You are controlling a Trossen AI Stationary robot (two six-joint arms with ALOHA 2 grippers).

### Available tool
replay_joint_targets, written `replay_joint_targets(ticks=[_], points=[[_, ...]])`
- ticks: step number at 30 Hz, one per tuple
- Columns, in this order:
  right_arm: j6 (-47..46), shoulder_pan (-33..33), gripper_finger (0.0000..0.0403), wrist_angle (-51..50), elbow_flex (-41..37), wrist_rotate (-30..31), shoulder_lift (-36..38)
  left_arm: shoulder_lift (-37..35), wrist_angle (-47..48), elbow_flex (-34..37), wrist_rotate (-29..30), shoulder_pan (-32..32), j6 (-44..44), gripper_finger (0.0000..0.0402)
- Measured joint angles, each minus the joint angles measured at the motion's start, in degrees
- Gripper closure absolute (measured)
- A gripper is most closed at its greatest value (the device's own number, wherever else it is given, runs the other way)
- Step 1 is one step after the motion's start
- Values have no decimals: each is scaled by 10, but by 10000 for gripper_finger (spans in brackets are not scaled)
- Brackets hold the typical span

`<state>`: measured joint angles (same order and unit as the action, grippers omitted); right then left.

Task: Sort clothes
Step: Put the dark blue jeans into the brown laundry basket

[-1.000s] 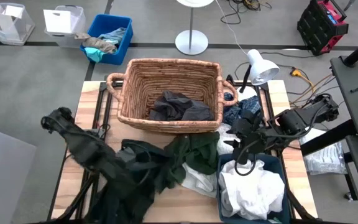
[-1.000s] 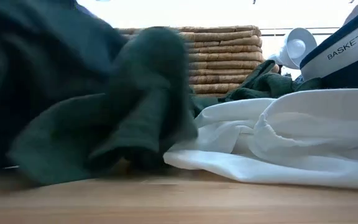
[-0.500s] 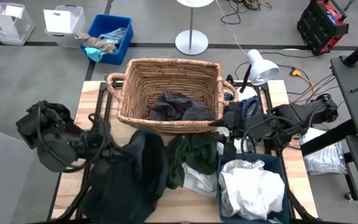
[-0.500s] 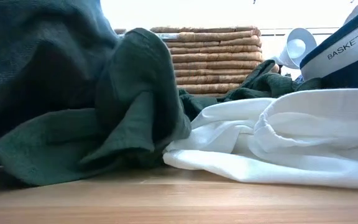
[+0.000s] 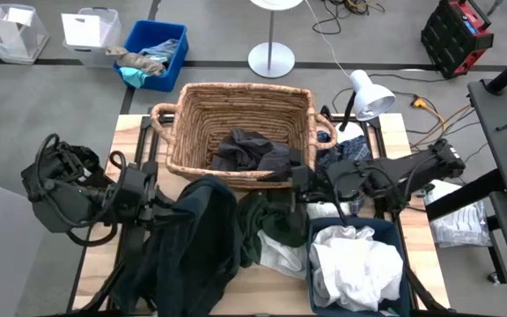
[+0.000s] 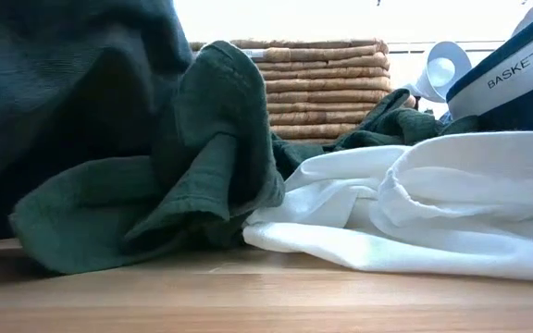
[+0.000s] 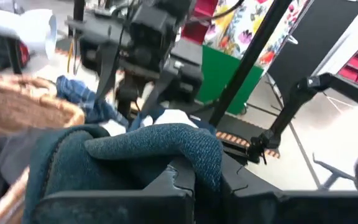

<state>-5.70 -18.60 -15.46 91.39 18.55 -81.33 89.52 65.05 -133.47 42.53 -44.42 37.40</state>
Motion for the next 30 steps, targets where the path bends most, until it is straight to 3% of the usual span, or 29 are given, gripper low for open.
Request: replay_joint_targets(ticks=[5,9,17,22,27,30], points=[[26,20,112,98,0,-46,-28,0,-31,0,1,0,-51,402],[-10,43,104,143,0,-93,-48,3,-57,0,1,3,-103,402],[-80,67,127,212,0,-164,-103,28,-105,0,21,23,-221,402],[-68,68,208,222,0,-171,-104,30,-104,0,32,23,-206,401],[-39,68,361,220,0,-174,-95,24,-93,0,34,23,-164,368],[-27,68,383,221,0,-176,-91,18,-71,-1,36,23,-144,326]])
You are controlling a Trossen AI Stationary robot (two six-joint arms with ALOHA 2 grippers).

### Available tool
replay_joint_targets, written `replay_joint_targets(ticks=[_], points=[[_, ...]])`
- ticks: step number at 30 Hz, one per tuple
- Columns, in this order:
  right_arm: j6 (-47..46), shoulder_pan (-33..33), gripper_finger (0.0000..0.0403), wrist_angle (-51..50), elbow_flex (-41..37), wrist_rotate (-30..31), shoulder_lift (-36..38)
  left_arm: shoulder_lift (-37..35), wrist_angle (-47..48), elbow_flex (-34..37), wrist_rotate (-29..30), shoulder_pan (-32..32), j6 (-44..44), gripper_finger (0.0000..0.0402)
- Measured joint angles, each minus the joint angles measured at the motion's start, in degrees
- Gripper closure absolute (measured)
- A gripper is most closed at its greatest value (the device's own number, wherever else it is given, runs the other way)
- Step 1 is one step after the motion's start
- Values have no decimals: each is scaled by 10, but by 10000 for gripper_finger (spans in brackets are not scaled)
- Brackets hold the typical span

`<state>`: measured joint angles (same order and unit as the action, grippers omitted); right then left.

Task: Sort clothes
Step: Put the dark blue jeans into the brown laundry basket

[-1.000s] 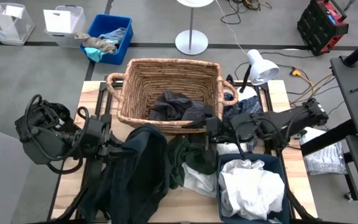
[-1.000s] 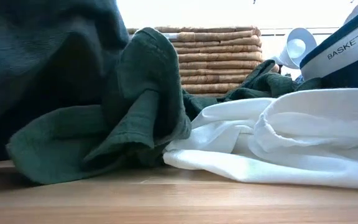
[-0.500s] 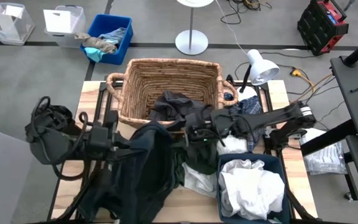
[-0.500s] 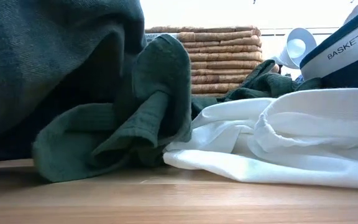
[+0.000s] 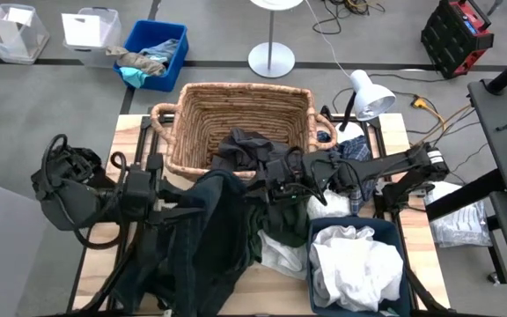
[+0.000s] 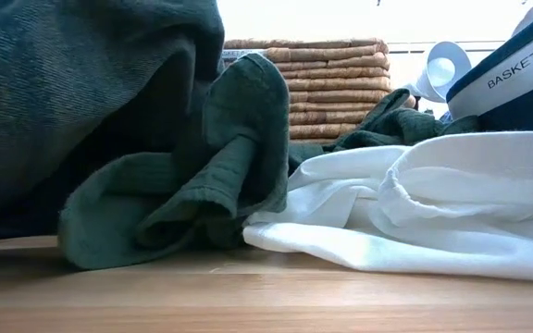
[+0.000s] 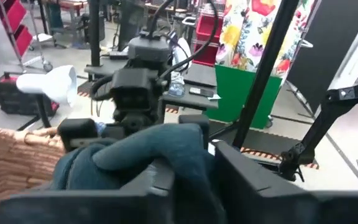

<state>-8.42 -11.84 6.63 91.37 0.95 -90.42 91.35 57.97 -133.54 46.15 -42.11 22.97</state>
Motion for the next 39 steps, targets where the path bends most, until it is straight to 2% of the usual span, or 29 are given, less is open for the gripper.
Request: replay_joint_targets(ticks=[8,14,17,26,31,36,39], points=[[4,0,391,-5,0,0,26,-10,147,0,15,0,56,197],[16,0,392,-4,0,5,58,-13,290,0,15,0,145,139],[21,0,393,-10,0,21,73,-14,321,1,14,2,203,124],[47,0,393,-52,0,125,102,-18,320,1,-25,2,202,113],[65,-2,393,-79,0,155,127,-29,320,1,-109,2,233,113],[80,-10,393,-130,0,237,146,-32,320,5,-211,2,318,113],[76,-10,393,-163,0,267,156,-27,320,33,-232,-1,333,113]])
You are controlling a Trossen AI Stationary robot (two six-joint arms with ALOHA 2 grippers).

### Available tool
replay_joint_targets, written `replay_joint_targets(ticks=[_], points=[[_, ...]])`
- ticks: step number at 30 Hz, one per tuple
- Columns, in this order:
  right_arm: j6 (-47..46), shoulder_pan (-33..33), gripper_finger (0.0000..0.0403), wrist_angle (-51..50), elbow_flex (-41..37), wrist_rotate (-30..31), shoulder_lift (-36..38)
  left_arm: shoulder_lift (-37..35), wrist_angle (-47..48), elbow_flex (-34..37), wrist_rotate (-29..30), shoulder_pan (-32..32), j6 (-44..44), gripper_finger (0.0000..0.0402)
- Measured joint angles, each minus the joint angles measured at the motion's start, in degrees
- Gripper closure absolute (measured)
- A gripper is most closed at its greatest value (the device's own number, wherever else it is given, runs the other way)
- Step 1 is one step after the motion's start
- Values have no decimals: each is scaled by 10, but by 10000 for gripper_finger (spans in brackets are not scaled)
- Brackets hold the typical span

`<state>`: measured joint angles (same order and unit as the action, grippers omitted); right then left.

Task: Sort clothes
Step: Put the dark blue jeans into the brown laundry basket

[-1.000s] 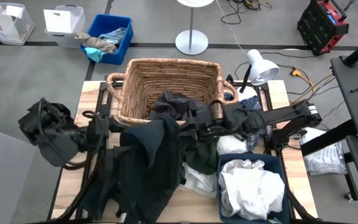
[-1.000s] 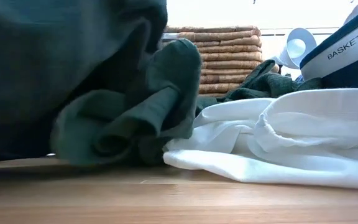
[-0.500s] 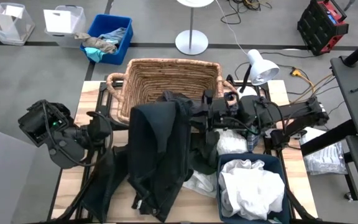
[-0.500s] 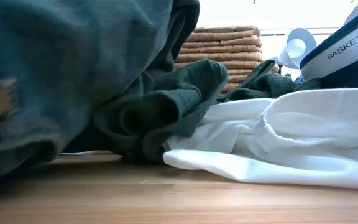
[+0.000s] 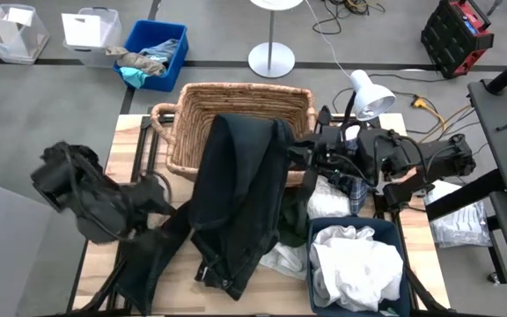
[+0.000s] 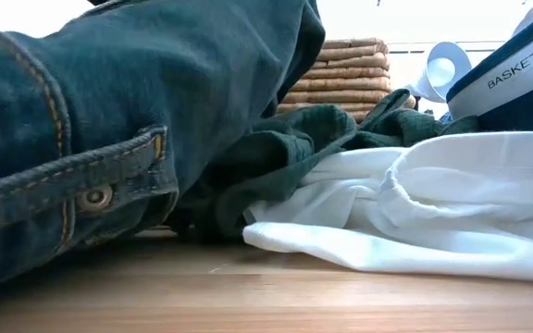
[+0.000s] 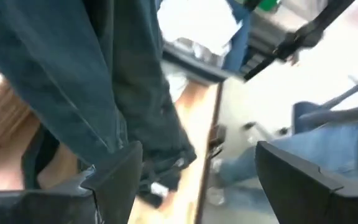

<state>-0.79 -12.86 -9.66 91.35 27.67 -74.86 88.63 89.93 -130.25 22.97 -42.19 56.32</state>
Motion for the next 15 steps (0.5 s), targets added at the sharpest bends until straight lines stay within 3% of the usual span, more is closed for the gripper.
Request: replay_joint_targets(ticks=[7,11,15], points=[[-6,0,393,-16,1,11,-7,8,1,170,-8,-17,-17,113],[-4,0,393,-16,1,11,-11,7,-17,278,-65,-23,76,113],[-1,0,392,-16,1,10,-13,7,-126,365,-70,-46,153,113]])
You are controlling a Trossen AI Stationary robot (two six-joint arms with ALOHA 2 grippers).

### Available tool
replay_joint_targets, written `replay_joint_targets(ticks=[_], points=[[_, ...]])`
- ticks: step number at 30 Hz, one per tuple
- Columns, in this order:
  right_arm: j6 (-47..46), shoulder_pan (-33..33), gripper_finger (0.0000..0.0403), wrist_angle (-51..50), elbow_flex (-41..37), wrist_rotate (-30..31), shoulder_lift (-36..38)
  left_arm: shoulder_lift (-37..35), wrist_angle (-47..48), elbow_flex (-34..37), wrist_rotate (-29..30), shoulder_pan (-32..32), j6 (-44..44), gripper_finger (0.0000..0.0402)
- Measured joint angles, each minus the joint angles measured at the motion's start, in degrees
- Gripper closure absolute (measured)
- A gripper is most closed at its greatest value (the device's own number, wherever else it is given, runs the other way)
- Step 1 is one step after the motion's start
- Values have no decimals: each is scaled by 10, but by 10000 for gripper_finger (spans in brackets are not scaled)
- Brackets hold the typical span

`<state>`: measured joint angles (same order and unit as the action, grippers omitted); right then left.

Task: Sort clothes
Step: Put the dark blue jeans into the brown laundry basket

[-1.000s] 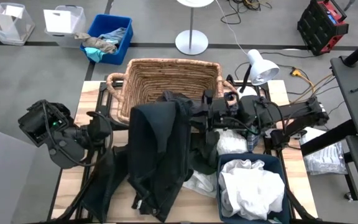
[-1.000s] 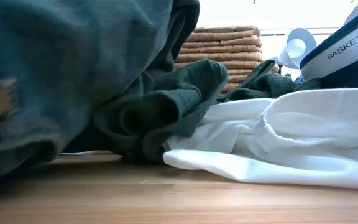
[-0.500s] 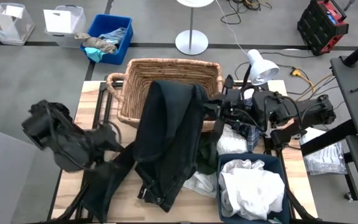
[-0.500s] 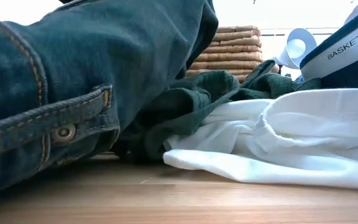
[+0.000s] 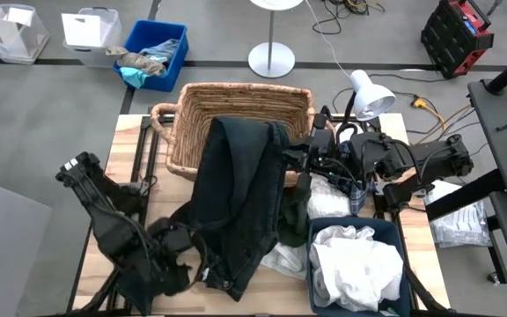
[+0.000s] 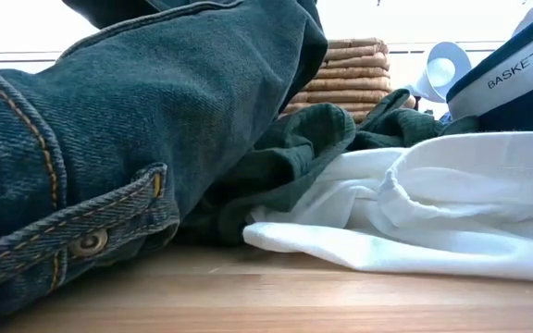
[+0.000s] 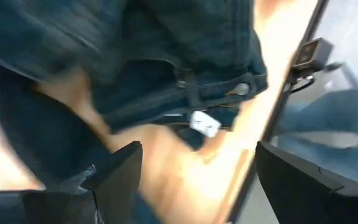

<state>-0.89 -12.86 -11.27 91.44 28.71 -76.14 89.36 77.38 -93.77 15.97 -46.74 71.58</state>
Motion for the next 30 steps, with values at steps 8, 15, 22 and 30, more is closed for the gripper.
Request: replay_joint_targets(ticks=[8,15,22,30], points=[[8,0,392,0,0,0,0,-2,-135,125,71,-26,260,113],[10,0,391,0,0,-2,0,-2,-243,238,75,-36,511,113],[11,0,391,-1,0,-6,0,0,-358,313,72,-10,566,113],[11,0,390,0,0,-7,-1,13,-365,367,90,-2,556,113]])
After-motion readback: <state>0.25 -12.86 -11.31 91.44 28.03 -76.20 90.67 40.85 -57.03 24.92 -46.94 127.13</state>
